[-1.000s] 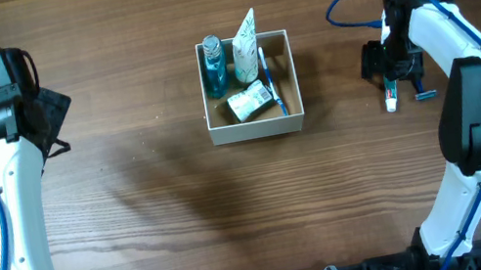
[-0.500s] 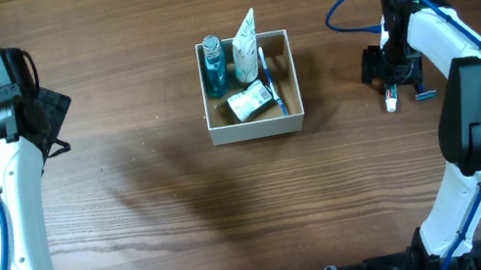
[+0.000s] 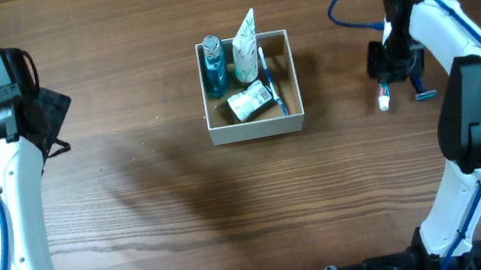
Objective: Pack container
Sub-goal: 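Grasp the toothpaste tube and carry it over the box, then drop the toothpaste into the box and withdraw the right gripper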
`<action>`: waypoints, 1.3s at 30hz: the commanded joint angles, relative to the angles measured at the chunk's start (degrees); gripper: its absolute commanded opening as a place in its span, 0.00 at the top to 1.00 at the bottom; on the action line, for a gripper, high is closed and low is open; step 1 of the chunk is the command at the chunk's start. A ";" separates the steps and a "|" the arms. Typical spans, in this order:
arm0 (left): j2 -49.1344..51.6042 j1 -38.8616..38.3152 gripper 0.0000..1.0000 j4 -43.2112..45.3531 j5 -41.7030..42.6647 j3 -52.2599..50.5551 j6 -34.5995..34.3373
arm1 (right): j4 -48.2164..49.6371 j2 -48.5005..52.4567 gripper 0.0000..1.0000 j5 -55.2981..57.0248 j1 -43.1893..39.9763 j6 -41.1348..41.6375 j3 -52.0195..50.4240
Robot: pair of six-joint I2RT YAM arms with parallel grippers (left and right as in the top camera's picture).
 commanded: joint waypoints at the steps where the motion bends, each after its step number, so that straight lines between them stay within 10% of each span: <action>1: -0.90 0.26 0.00 0.00 -0.94 0.68 0.26 | -4.22 0.61 0.92 -7.41 0.04 1.49 9.51; 12: -0.90 0.26 0.00 0.00 -0.94 0.68 0.26 | -11.47 0.20 0.92 -44.11 1.77 8.83 25.27; 30: -0.90 0.26 0.00 0.00 -0.92 0.68 0.26 | -10.60 0.24 0.89 -18.93 21.09 27.08 25.11; 34: -0.90 0.26 0.00 0.00 -0.92 0.68 0.26 | -9.90 0.24 0.62 -18.62 21.24 28.44 25.11; 36: -0.90 0.26 0.00 0.00 -0.94 0.68 0.26 | -9.53 0.24 0.26 -16.59 21.22 28.50 25.11; 39: -0.90 0.26 0.00 -0.02 -0.92 0.68 0.26 | -9.33 0.24 0.07 -13.53 21.11 28.50 25.11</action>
